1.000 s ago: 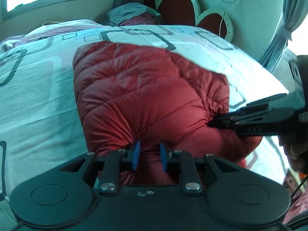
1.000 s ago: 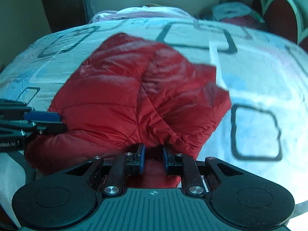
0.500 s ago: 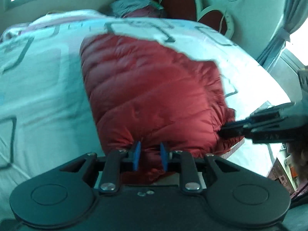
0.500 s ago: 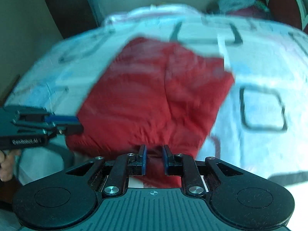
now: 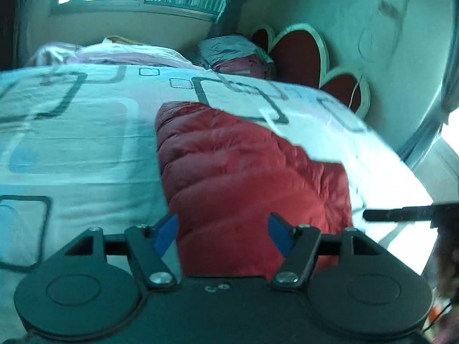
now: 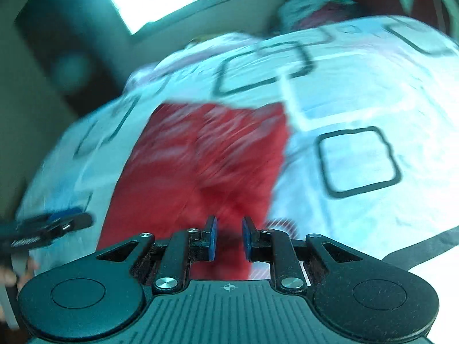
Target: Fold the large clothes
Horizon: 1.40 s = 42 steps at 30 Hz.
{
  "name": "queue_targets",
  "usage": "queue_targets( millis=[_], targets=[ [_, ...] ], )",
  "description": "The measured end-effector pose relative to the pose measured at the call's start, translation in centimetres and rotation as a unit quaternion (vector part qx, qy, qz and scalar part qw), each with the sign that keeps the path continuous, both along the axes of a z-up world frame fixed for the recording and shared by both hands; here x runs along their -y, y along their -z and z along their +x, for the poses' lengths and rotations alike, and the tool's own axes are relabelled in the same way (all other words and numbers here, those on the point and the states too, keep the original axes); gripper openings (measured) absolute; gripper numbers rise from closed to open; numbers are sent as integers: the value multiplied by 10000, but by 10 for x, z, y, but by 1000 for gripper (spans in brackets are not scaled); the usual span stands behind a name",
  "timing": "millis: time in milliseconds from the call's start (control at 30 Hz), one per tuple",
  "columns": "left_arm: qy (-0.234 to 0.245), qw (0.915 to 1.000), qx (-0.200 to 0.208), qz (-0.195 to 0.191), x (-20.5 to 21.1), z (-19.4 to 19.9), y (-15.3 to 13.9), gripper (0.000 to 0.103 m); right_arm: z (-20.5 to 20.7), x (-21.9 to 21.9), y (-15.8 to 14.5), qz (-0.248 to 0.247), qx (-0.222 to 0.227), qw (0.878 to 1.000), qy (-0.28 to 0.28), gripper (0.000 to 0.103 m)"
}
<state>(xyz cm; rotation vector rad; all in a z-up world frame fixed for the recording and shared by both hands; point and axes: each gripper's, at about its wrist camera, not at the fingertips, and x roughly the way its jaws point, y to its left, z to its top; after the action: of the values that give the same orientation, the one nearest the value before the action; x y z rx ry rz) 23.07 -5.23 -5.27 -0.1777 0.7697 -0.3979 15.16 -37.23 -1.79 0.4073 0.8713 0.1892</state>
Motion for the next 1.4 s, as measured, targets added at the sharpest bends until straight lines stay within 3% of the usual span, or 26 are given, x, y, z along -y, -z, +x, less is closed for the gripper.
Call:
queue_targets(
  millis=[100, 167, 300, 333, 367, 400, 467, 633, 733, 800, 833, 867, 900, 1000, 1033, 1067, 1100, 1167, 1233, 1333, 1400],
  targets=[
    [24, 9996, -297, -12, 8, 22, 11, 64, 18, 12, 6, 192, -103, 9996, 180, 20],
    [36, 9990, -392, 190, 17, 28, 19, 61, 25, 17, 10, 304, -84, 9991, 272, 38],
    [-33, 9985, -410, 374, 15, 26, 27, 62, 33, 21, 24, 630, -164, 9975, 288, 38],
    [-42, 9983, -393, 432, 14, 25, 28, 62, 35, 21, 29, 764, -184, 9967, 200, 35],
    [-49, 9982, -395, 443, 11, 27, 28, 62, 38, 16, 31, 820, -204, 9964, 56, 18],
    [-76, 9983, -406, 418, 9, 26, 28, 62, 40, 8, 31, 765, -202, 9968, -88, 14],
    [-121, 9982, -392, 434, 5, 24, 28, 66, 40, -7, 31, 528, -109, 9982, -263, 14],
    [-318, 9975, -543, 331, -2, 26, 33, 74, 47, -19, 50, 530, -155, 9973, -489, 14],
    [-268, 9971, -565, 433, 2, 29, 31, 73, 50, -5, 57, 820, -286, 9957, -334, 14],
    [-241, 9975, -453, 482, 4, 28, 23, 70, 48, 0, 45, 725, -177, 9969, -247, 14],
    [-240, 9978, -363, 493, 4, 27, 18, 70, 44, 6, 37, 659, -52, 9977, -121, 24],
    [-240, 9981, -296, 491, 4, 26, 16, 69, 40, 13, 31, 636, 76, 9979, 39, 49],
    [-218, 9985, -223, 450, 4, 27, 12, 68, 38, 20, 27, 663, 224, 9974, 193, 54],
    [-122, 9993, -44, 357, 7, 33, 7, 61, 49, 32, 25, 773, 290, 9958, 393, 53],
    [-87, 9990, -33, 428, 11, 36, 7, 59, 56, 34, 26, 833, 262, 9955, 370, 46],
    [-54, 9987, -29, 513, 15, 40, 8, 58, 65, 31, 30, 940, 206, 9950, 254, 21],
    [-32, 9979, -82, 644, 19, 44, 11, 59, 71, 26, 34, 990, 163, 9949, 127, 16],
    [-88, 9962, -293, 810, 23, 52, 21, 60, 81, 15, 42, 902, 133, 9957, -140, 15],
    [-173, 9968, -372, 680, 20, 53, 25, 59, 88, 3, 52, 866, 54, 9957, -332, 12],
    [-186, 9974, -256, 643, 19, 48, 17, 57, 87, 11, 56, 913, 74, 9955, -245, 12],
    [-189, 9984, -109, 524, 16, 42, 11, 61, 81, 25, 59, 859, 28, 9962, -105, 12]
  ],
)
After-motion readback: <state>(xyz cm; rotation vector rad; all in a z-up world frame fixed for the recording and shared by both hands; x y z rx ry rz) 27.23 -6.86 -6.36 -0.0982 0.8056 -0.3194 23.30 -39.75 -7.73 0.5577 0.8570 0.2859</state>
